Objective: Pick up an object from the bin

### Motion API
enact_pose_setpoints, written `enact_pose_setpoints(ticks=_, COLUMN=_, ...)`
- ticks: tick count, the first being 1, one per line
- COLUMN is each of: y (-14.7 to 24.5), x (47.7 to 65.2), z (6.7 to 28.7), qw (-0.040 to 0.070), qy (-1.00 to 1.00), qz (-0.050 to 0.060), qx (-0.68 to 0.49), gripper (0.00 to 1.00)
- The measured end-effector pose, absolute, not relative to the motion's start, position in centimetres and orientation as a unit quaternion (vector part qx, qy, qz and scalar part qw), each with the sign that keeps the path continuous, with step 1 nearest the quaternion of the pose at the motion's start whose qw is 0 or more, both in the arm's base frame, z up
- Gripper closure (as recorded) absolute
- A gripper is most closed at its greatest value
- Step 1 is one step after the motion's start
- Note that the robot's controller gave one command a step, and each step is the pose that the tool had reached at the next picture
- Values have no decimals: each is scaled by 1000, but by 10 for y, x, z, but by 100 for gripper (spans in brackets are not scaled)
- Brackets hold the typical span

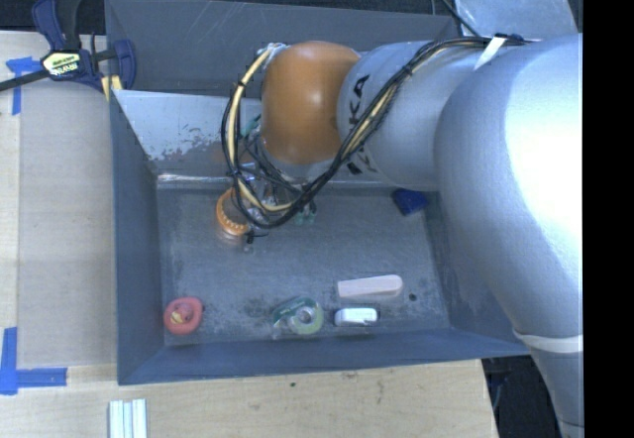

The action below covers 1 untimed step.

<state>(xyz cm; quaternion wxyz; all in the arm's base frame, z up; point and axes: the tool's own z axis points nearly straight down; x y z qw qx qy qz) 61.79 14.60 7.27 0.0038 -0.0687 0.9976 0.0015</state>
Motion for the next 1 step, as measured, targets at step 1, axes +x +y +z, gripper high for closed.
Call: enact_pose_setpoints(ticks=1, y=149, x=611, z=143, qw=2, qy=998, qz=1, qx=-70, gripper=100)
